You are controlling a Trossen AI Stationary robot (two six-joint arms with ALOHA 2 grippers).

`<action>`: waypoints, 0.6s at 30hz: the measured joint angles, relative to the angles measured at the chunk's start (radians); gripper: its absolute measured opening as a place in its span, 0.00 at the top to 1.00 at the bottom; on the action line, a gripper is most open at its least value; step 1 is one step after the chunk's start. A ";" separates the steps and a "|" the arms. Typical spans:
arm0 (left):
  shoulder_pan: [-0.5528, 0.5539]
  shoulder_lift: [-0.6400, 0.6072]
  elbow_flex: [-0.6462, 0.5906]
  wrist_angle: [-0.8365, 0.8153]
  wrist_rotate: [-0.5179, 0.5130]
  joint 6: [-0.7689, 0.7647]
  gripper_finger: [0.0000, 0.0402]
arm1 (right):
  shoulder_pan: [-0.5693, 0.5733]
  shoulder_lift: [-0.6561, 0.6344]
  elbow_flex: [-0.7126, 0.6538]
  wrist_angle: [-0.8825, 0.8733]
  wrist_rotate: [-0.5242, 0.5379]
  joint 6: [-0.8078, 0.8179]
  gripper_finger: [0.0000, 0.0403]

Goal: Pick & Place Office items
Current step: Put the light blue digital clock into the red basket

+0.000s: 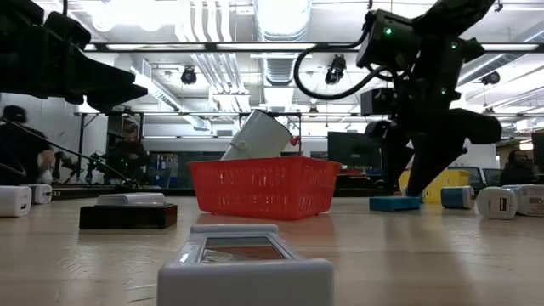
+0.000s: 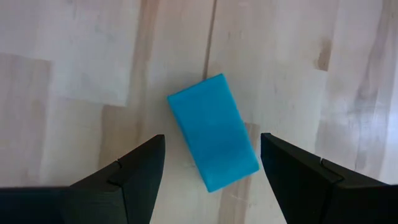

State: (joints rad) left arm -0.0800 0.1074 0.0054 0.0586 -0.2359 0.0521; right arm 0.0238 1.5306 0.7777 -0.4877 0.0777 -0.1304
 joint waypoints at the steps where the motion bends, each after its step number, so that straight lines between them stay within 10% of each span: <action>1: 0.000 0.000 0.000 0.000 0.000 0.000 0.25 | -0.003 0.009 0.001 0.000 0.000 -0.005 0.36; 18: 0.000 0.000 0.000 0.000 -0.001 0.003 0.25 | -0.034 0.064 0.005 0.015 -0.011 -0.050 0.36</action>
State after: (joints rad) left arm -0.0799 0.1074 0.0054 0.0583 -0.2371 0.0547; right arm -0.0101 1.5942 0.7826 -0.4730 0.0665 -0.1803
